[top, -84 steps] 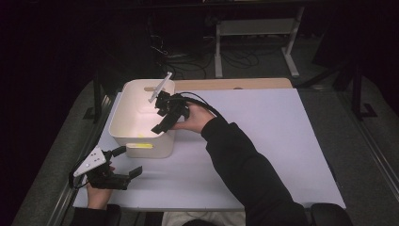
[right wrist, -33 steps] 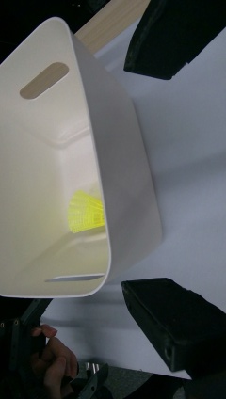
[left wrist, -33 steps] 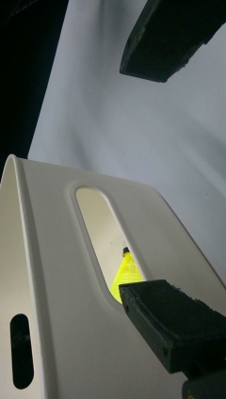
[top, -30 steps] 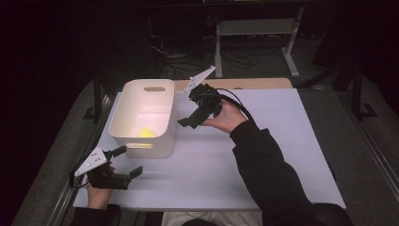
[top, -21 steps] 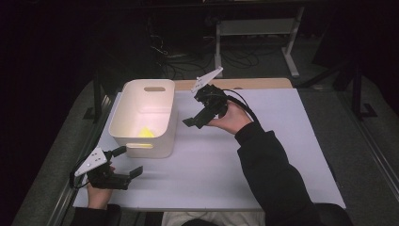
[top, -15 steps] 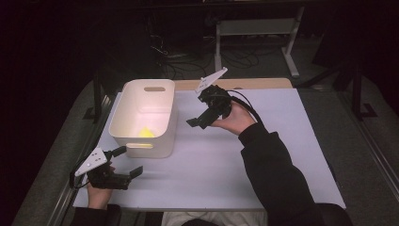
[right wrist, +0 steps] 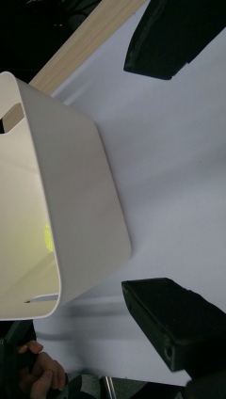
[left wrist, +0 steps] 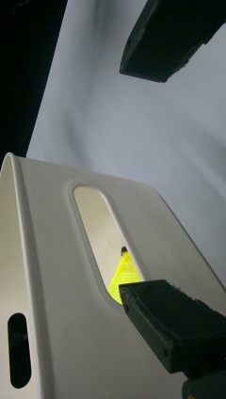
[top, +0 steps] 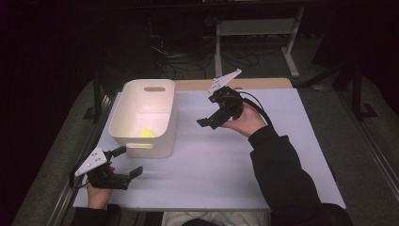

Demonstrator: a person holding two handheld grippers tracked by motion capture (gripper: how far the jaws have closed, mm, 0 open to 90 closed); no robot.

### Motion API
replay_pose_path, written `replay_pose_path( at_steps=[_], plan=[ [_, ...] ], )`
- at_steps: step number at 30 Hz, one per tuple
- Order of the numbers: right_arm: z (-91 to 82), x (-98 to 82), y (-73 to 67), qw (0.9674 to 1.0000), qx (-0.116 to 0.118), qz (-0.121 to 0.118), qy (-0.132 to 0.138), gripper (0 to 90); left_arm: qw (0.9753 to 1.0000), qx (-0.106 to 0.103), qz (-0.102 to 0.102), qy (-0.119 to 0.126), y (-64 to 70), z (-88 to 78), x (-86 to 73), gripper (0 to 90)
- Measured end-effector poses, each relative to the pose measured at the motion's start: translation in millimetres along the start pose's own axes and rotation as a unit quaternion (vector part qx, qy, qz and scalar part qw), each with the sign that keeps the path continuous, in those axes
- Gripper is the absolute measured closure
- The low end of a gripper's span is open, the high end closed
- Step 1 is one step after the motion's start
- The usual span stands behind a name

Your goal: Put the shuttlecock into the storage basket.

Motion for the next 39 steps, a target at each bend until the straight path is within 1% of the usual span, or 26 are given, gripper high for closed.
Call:
replay_pose_path(
  at_steps=[13, 15, 21, 22, 23, 33, 39],
  plan=[
    [-10.3, -16.8, 2.4, 0.9999, -0.005, 0.012, 0.006, 0.0, 1.0000, -0.001, -0.001, -0.001, 0.4, -0.2, -0.3, 0.0],
    [-12.2, -19.8, 2.9, 0.9999, -0.009, 0.012, 0.008, 0.0, 1.0000, -0.001, -0.001, -0.001, 0.4, -0.3, -0.4, 0.0],
    [-16.5, -32.5, 5.3, 0.9996, -0.010, 0.024, 0.012, 0.0, 1.0000, -0.001, -0.001, -0.002, 0.3, -0.3, -0.5, 0.0],
    [-16.5, -32.5, 5.3, 0.9996, -0.010, 0.024, 0.012, 0.0, 1.0000, -0.001, -0.001, -0.002, 0.3, -0.3, -0.5, 0.0],
    [-19.1, -37.9, 6.5, 0.9995, -0.012, 0.027, 0.012, 0.0, 1.0000, 0.000, -0.001, -0.002, 0.3, -0.2, -0.5, 0.0],
    [-30.7, -50.1, 10.4, 0.9987, -0.022, 0.039, 0.025, 0.0, 1.0000, 0.000, -0.001, -0.002, 0.3, -0.2, -0.7, 0.0],
    [-35.6, -60.1, 11.9, 0.9982, -0.026, 0.046, 0.027, 0.0, 1.0000, 0.001, -0.002, -0.003, 0.1, -0.2, -0.9, 0.0]
  ],
)
Point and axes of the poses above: each handheld gripper's, and its own axes: z roughly forward along the jaws, x roughly out of its top, y roughly to its right, the point moved 8 cm from there along z, roughly forward along the jaws, and after that the axes turned 3 degrees about -y, right-handed, at the moved point
